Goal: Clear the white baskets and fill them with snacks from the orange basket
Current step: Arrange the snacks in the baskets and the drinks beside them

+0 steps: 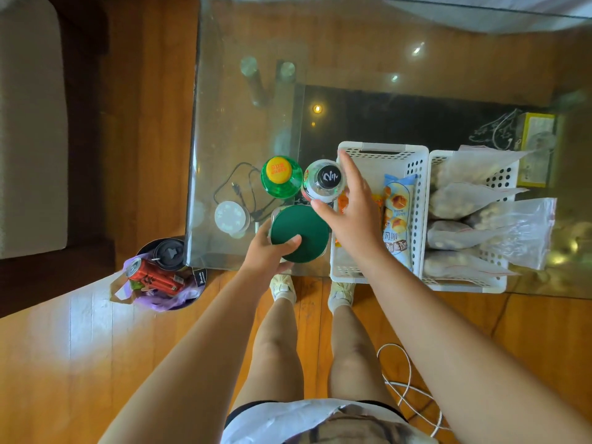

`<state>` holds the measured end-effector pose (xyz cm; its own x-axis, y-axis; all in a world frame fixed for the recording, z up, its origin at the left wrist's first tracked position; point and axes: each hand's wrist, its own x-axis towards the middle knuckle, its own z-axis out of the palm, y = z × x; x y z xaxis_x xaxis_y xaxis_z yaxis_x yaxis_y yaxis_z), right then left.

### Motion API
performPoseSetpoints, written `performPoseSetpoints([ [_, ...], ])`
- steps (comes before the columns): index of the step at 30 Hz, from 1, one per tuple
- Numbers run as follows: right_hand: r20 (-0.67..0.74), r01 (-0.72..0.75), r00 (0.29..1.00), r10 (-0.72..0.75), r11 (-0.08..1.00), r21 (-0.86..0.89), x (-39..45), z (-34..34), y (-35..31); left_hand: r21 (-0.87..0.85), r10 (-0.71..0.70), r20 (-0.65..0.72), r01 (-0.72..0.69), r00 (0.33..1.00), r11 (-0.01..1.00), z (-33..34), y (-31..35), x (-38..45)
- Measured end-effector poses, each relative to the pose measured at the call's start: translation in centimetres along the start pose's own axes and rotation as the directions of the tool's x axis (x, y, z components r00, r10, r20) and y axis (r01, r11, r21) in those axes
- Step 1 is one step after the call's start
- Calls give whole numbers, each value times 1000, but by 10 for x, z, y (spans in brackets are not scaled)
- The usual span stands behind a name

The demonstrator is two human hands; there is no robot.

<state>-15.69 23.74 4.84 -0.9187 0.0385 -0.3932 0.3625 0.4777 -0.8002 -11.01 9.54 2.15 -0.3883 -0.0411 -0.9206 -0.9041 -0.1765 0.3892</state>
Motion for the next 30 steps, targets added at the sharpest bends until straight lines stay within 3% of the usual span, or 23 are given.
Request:
performPoseSetpoints([
  [4, -24, 38, 999, -43, 983, -178, 13, -5, -8, 3, -6, -2, 6, 1000, 1000, 0, 5, 3],
  [23, 87, 48, 996, -36, 988, -148, 22, -12, -8, 40, -21, -12, 21, 1000, 999, 2, 13, 9],
  [30, 186, -127, 974, 132, 991, -41, -5, -32, -8, 234, 72, -133, -39, 988, 971, 4, 11, -5],
])
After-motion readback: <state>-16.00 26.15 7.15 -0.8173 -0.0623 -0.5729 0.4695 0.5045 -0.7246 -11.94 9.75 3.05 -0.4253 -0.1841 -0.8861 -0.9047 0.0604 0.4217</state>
